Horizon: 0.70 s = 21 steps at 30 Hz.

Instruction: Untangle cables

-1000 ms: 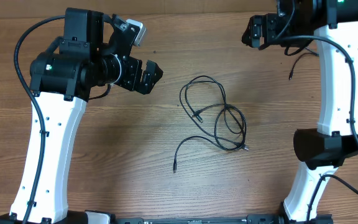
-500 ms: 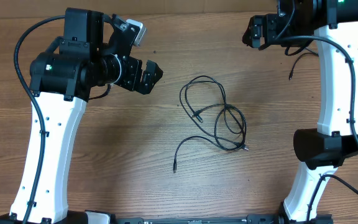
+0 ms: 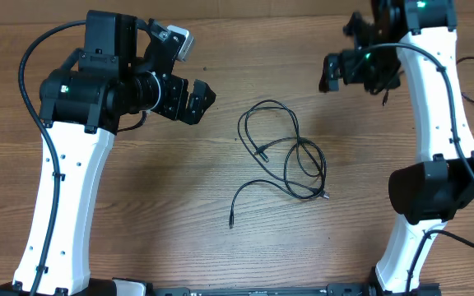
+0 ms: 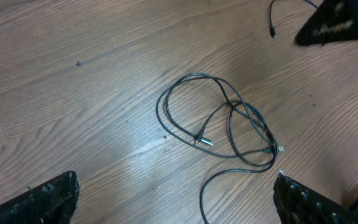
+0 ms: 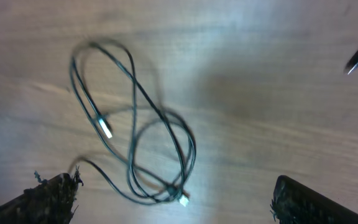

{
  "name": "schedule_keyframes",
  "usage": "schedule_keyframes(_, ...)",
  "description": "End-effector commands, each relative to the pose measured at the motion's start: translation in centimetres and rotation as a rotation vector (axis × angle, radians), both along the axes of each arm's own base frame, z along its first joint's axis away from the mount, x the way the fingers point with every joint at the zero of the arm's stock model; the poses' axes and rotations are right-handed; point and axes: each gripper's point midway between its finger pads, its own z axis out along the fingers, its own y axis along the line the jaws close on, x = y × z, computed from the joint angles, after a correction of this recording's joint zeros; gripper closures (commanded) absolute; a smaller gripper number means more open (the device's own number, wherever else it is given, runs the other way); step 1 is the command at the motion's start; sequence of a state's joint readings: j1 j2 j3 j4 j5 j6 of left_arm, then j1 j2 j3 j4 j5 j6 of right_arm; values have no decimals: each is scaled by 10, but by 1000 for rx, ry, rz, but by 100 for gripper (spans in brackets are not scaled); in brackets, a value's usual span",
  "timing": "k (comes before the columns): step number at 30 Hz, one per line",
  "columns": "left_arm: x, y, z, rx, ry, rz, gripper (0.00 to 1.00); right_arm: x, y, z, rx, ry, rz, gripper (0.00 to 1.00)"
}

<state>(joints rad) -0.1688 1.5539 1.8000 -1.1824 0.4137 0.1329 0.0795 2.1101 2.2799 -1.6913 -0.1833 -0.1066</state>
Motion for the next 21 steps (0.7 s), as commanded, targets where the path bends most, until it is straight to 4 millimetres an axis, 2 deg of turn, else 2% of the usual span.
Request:
schedule_keyframes(1, -2, 1, 11, -1, -32, 3, 0, -10, 8, -10, 0, 26, 47, 0)
schedule_keyframes(6, -2, 1, 11, -1, -32, 3, 0, -16, 18, -23, -4, 62, 76, 0)
schedule_keyframes(12, -2, 1, 11, -1, -32, 3, 0, -19, 30, -23, -6, 64, 107, 0)
schedule_keyframes(18, -2, 1, 11, -1, -32, 3, 0, -15, 32, -23, -4, 44, 111, 0)
schedule_keyframes(21, -2, 1, 11, -1, -32, 3, 0, -16, 31, -24, -20, 28, 205, 0)
